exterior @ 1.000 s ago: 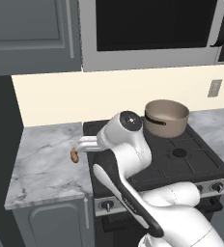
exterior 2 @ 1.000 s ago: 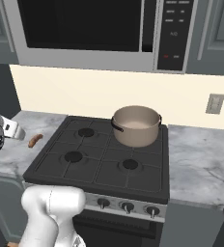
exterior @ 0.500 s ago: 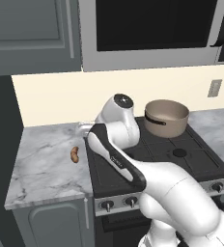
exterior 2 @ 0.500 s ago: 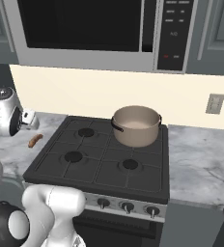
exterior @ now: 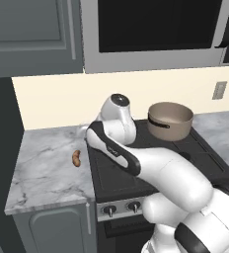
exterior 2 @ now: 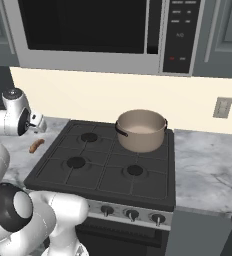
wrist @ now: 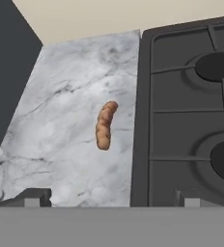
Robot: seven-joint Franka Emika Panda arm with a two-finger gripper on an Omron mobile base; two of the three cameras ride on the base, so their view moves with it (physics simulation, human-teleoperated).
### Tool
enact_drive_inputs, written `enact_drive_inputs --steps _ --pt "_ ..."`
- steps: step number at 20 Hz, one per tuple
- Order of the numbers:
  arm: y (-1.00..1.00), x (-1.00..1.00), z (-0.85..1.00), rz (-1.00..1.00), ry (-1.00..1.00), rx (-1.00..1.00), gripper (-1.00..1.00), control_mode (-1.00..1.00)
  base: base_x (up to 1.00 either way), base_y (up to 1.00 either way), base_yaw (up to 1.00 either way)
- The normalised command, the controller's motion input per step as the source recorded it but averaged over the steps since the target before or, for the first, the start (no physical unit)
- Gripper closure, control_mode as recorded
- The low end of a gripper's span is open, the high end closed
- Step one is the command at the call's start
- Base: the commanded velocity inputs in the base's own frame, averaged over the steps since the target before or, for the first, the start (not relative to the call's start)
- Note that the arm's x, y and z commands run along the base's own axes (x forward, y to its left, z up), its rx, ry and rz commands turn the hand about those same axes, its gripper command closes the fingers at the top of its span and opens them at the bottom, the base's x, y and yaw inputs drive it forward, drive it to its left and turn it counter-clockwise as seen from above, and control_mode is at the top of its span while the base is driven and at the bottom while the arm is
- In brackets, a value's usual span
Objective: Turn on the burner for the pot on the stove. Wait thirty seconds for the pot to heat up. Then add the potato to the pot.
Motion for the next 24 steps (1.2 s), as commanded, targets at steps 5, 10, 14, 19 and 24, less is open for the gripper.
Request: enact_drive_inputs --steps 5,10,14,19,24 --pt "0.08 0.0 -0.32 0.0 0.0 0.0 -1.0 -1.0 0.0 0.0 0.0" --pt "0.16 0.0 -0.36 0.0 0.0 0.0 -1.0 -1.0 0.0 0.0 0.0" --pt "0.26 0.01 -0.42 0.0 0.0 0.0 -1.0 -1.0 0.0 0.0 0.0" --pt "0.26 0.06 -0.34 0.0 0.0 0.0 -1.0 -1.0 0.0 0.0 0.0" --pt "0.08 0.07 -0.15 0.0 0.0 -0.01 -1.0 -1.0 0.0 0.0 0.0"
